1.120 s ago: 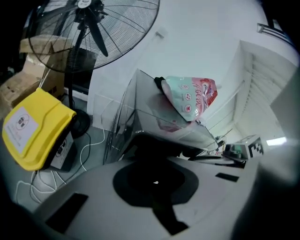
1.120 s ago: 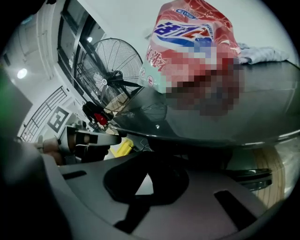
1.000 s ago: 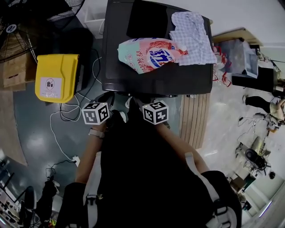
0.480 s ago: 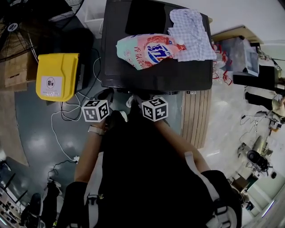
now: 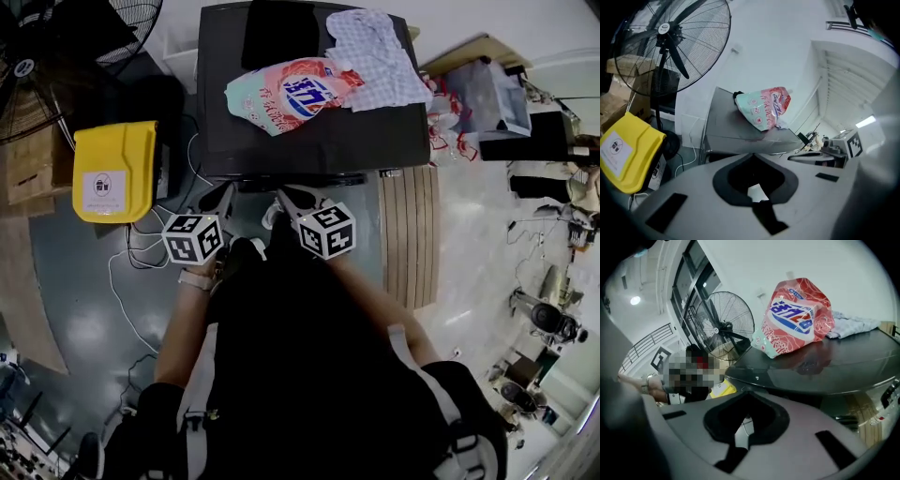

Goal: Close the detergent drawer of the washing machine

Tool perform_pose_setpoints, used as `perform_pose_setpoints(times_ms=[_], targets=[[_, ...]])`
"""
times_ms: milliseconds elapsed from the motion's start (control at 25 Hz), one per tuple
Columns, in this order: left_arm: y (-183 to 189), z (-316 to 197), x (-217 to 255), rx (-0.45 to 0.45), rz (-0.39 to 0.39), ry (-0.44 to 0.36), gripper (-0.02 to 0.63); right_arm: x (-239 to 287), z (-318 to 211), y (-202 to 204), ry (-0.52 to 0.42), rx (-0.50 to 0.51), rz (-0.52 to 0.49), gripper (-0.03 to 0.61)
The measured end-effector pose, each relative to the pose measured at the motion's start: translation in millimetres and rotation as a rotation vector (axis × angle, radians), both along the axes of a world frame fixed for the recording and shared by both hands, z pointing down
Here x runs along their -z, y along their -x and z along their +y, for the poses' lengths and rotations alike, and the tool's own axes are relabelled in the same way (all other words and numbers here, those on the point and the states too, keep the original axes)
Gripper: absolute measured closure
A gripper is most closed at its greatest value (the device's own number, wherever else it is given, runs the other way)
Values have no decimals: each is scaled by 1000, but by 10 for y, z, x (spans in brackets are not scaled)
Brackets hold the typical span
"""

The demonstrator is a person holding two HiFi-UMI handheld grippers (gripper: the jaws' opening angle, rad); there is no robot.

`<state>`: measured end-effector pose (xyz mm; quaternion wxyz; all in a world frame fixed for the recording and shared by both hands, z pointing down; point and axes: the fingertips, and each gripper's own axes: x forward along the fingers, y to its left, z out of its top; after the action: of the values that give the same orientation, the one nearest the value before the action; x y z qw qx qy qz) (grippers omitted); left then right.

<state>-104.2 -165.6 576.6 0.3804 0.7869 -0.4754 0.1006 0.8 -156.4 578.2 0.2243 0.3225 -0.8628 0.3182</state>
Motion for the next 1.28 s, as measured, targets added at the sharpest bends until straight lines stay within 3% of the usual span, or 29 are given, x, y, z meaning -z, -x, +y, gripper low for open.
perform_pose_setpoints(times_ms=[360,800,1080,1280], targets=[[-84,478,546,-91,-20,-147,603,567,485,-208,-108,-68,-57,564],[-434,987,1391,-237,-40,-361,603,1441,1152,-514,-275,-92,-120,563],[-727,1149,1908,-332,-87,-515,603,1871,1383,-797,-394,-101,-93,563],[-1028,1181,2203,-352,-94,-596,603,2105,1432,-1044,-460,-83,-53,563]])
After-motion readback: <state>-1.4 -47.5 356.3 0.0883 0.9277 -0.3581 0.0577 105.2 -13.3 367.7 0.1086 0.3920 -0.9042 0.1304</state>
